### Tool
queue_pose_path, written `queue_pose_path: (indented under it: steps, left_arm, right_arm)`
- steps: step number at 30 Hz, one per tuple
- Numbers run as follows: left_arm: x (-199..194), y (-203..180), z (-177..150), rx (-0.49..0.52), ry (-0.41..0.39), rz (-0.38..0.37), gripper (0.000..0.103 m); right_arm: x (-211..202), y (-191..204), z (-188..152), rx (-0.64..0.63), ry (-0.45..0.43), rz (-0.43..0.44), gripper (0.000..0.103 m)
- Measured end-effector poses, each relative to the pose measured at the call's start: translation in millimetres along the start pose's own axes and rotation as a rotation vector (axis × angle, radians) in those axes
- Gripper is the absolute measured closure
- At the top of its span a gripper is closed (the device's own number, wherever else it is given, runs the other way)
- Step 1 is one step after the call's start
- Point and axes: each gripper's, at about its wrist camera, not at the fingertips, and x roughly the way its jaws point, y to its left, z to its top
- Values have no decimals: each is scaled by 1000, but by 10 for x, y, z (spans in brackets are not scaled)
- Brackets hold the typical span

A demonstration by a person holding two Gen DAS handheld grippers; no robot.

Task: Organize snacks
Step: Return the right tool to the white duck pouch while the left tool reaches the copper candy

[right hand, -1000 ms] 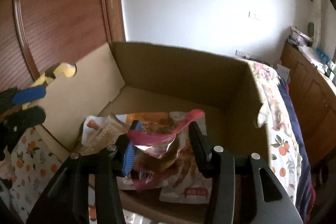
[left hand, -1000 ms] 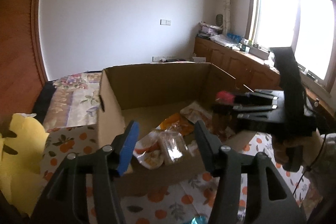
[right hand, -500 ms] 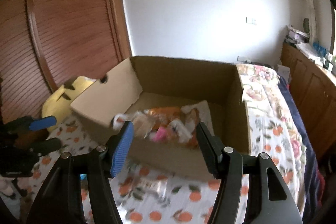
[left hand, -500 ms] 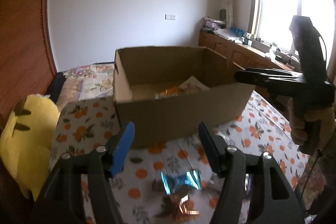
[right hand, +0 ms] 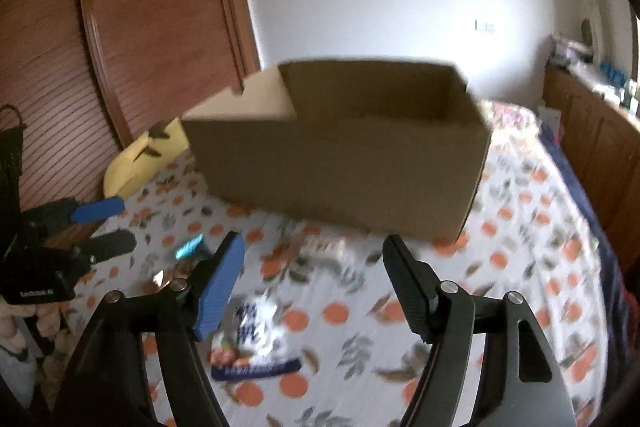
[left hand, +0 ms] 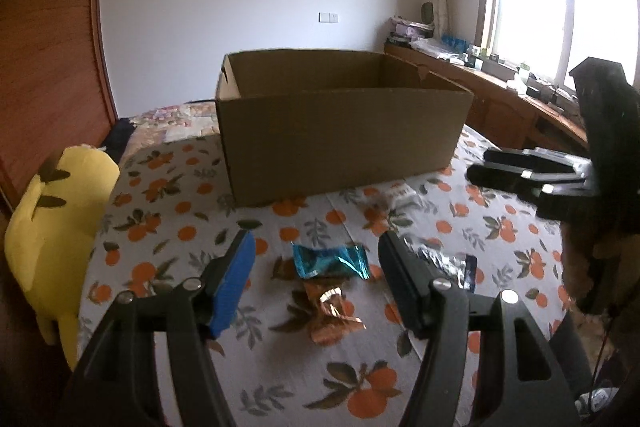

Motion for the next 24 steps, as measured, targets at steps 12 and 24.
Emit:
queue_pose_path:
  steps: [12, 24]
  left_arm:
    - [196, -121, -247, -2, 94, 16, 39]
    - [396, -173, -286, 12, 168, 17, 45]
  right_arm:
    - [284, 212, -433, -9, 138, 32, 29]
    - [374, 301, -479, -65, 177, 16, 30]
